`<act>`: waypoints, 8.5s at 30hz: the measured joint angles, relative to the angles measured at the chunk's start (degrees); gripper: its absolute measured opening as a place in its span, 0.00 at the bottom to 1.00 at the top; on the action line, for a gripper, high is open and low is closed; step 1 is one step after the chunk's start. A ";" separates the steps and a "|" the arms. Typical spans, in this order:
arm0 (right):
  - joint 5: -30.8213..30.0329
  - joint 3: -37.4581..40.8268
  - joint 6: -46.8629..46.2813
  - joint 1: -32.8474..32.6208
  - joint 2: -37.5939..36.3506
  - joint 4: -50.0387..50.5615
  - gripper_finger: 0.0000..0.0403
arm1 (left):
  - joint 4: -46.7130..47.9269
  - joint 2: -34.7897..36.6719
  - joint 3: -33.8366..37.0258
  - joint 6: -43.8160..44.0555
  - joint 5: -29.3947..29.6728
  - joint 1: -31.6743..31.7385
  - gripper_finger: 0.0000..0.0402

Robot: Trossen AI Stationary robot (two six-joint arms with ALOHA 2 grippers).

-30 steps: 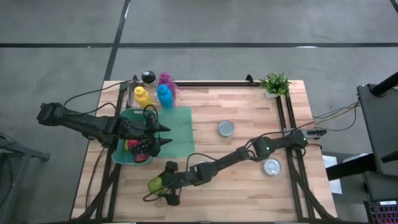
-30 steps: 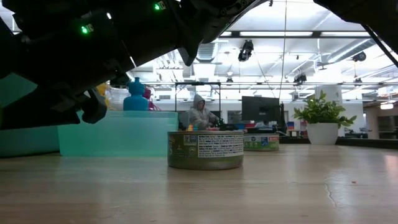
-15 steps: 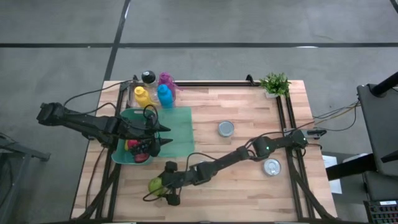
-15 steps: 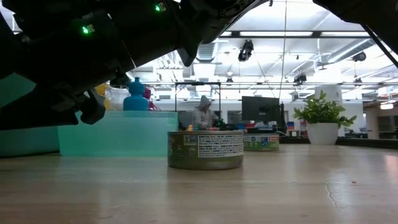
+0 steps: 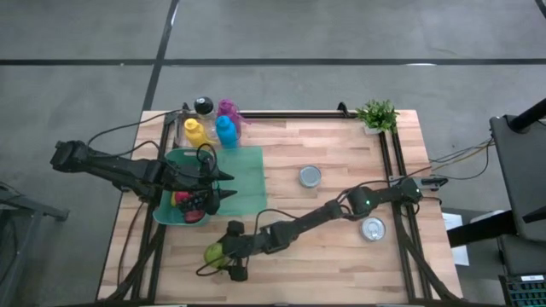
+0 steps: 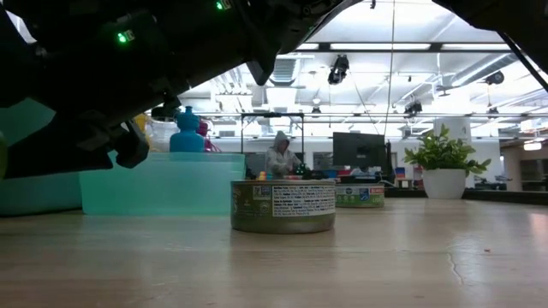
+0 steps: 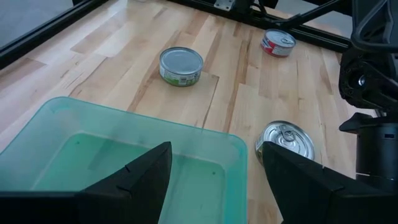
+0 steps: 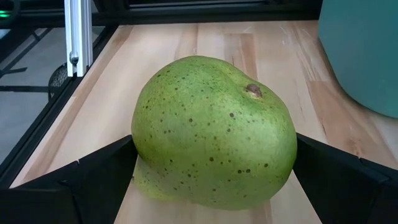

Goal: Pick & Place Food Item
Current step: Put the pear into the green bin

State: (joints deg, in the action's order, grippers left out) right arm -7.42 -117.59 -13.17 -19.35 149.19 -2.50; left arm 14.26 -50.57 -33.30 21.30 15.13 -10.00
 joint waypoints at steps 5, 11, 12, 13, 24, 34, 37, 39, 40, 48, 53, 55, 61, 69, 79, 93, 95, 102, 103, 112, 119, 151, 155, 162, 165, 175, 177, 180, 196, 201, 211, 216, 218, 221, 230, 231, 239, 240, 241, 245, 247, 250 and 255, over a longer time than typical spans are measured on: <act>-0.25 -0.03 -0.02 0.00 -0.08 0.51 0.99 | 0.00 0.00 0.00 0.00 0.01 0.00 0.63; -1.61 -0.03 -1.30 -0.15 -0.08 0.94 0.99 | 0.02 0.00 0.00 0.02 -0.01 0.00 0.63; -1.66 -0.03 -2.08 -0.13 -0.08 1.17 0.99 | 0.01 0.00 0.00 0.00 0.01 0.00 0.63; -1.68 -0.03 -2.79 -0.13 -0.08 1.72 0.99 | 0.02 0.00 0.00 0.00 0.01 0.00 0.63; -1.57 -0.03 -3.13 -0.30 -3.33 14.30 0.99 | 0.28 0.00 0.00 0.00 -0.01 0.00 0.63; -1.73 0.21 -2.56 -0.59 -4.40 21.10 0.99 | 0.44 0.00 0.00 0.00 -0.01 0.00 0.63; -1.73 0.21 -2.55 -0.68 -4.47 21.01 0.99 | 0.69 0.00 0.00 0.00 -0.01 0.00 0.63; -1.73 0.21 -2.27 -0.72 -4.83 21.09 0.99 | 0.71 0.00 0.00 0.00 -0.01 0.00 0.63; -1.84 0.21 -2.16 -0.72 -5.06 21.05 0.99 | 0.72 0.00 0.00 0.00 0.00 0.00 0.63; -4.77 0.08 -1.62 -1.54 -8.15 25.83 0.99 | 0.86 0.00 0.00 0.00 0.01 0.00 0.63; -6.96 0.08 -2.37 -2.34 -10.05 29.53 0.99 | 1.47 0.00 0.00 0.00 0.01 0.00 0.63; -10.13 0.08 -3.03 -3.04 -10.82 29.36 0.99 | 1.68 0.00 0.00 0.00 0.01 0.00 0.63; -15.30 0.08 0.77 -4.97 -13.23 29.13 0.99 | 1.68 0.00 0.00 0.00 0.00 -0.01 0.63; -7.05 3.16 8.56 -5.43 -16.27 14.85 0.99 | 2.54 0.00 0.00 0.00 -0.01 -0.01 0.63; 0.36 17.81 12.32 -4.08 -24.20 -0.44 0.99 | 2.56 0.00 0.00 0.00 0.01 0.00 0.63; 0.42 55.09 11.14 -4.13 -43.91 -29.36 0.99 | 3.45 0.00 0.00 0.00 0.01 0.00 0.63; 0.40 59.64 11.10 -4.09 -47.59 -31.53 0.99 | 3.82 0.00 0.00 0.00 0.00 0.00 0.63; -0.27 73.91 12.78 -3.77 -59.07 -42.05 0.99 | 4.42 0.00 0.00 0.00 -0.08 0.00 0.63; -0.43 75.53 13.17 -3.60 -60.54 -43.28 0.99 | 4.45 0.00 0.00 0.00 -0.08 0.00 0.63; -3.30 87.05 13.42 -2.97 -73.98 -44.65 0.99 | 5.52 0.00 0.00 0.00 -0.06 0.00 0.63; -3.23 92.39 18.09 -2.67 -82.41 -44.60 0.99 | 5.53 0.00 0.00 0.00 0.05 0.00 0.63; -3.04 93.04 16.31 -2.75 -82.39 -44.39 0.99 | 5.46 0.00 0.00 1.73 0.01 0.00 0.63; -3.04 91.48 16.34 -2.75 -81.05 -44.45 0.99 | 5.46 0.00 0.00 2.32 -0.05 0.00 0.63; -3.15 88.47 20.65 -2.69 -78.95 -44.34 0.99 | 5.53 0.00 0.00 2.75 -0.11 0.00 0.63; -3.17 87.68 20.65 -2.69 -78.67 -43.23 0.99 | 5.62 0.00 0.00 2.76 -0.10 0.00 0.63; -3.17 87.10 17.84 -2.71 -78.56 -40.96 0.99 | 5.81 0.00 0.00 2.78 -0.12 0.00 0.63; -3.17 87.29 17.81 -2.75 -78.56 -40.94 0.99 | 5.81 0.00 0.00 2.78 -0.12 0.00 0.63; -3.16 87.42 17.64 -2.75 -78.56 -40.96 0.99 | 5.80 0.00 0.00 2.78 -0.12 0.00 0.63; -3.13 87.29 17.84 -2.75 -78.12 -41.01 0.99 | 5.85 0.00 0.00 2.80 -0.14 0.00 0.63; -3.13 87.29 17.83 -2.75 -77.86 -40.98 0.99 | 5.77 0.00 0.00 4.86 -0.16 0.00 0.63; -3.13 87.29 17.83 -2.73 -77.86 -41.00 0.99 | 5.31 -0.04 -1.95 5.54 -4.14 -2.94 0.63; -3.13 87.29 17.84 -2.73 -77.86 -41.00 0.99 | 5.26 -0.11 -3.70 6.58 -2.35 -6.58 0.63; -3.13 87.29 17.81 -2.73 -77.86 -41.00 0.99 | 5.36 -0.11 -4.18 7.70 -0.68 -8.17 0.63; -3.13 87.29 17.83 -2.73 -77.86 -41.02 0.99 | 5.53 -0.11 -5.36 8.09 0.12 -10.54 0.63; -3.13 87.29 17.84 -2.73 -77.86 -41.00 0.99 | 11.26 -0.27 -9.23 8.41 2.04 -16.85 0.63; -3.13 87.29 17.84 -2.73 -77.87 -41.02 0.99 | 12.19 -0.26 -9.46 8.65 2.63 -17.53 0.63; -3.13 87.29 17.84 -2.73 -77.89 -41.02 0.99 | 14.45 -1.43 -9.79 11.68 3.51 -20.37 0.63; -3.13 87.29 17.84 -2.75 -77.89 -41.00 0.99 | 14.68 -1.98 -9.96 11.87 3.40 -20.68 0.63; -3.13 87.29 17.84 -2.75 -77.89 -41.00 0.99 | 15.73 -2.54 -10.38 12.17 3.33 -20.91 0.63; -3.13 87.29 17.84 -2.74 -77.89 -41.01 0.99 | 21.91 -5.00 -13.37 16.00 4.10 -20.95 0.63; -3.13 87.29 17.84 -2.73 -77.89 -41.00 0.99 | 23.68 -7.02 -14.31 18.83 4.69 -21.28 0.63; -3.13 87.29 17.84 -2.75 -77.89 -41.02 0.99 | 26.55 -10.47 -15.50 21.99 4.62 -23.12 0.63; -3.13 87.29 17.84 -2.75 -77.89 -41.00 0.99 | 32.58 -15.84 -17.82 31.10 5.91 -27.44 0.63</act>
State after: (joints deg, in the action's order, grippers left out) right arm -10.55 -30.30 4.67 -22.11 71.31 -43.51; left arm 46.84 -66.41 -51.12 52.40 21.04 -37.44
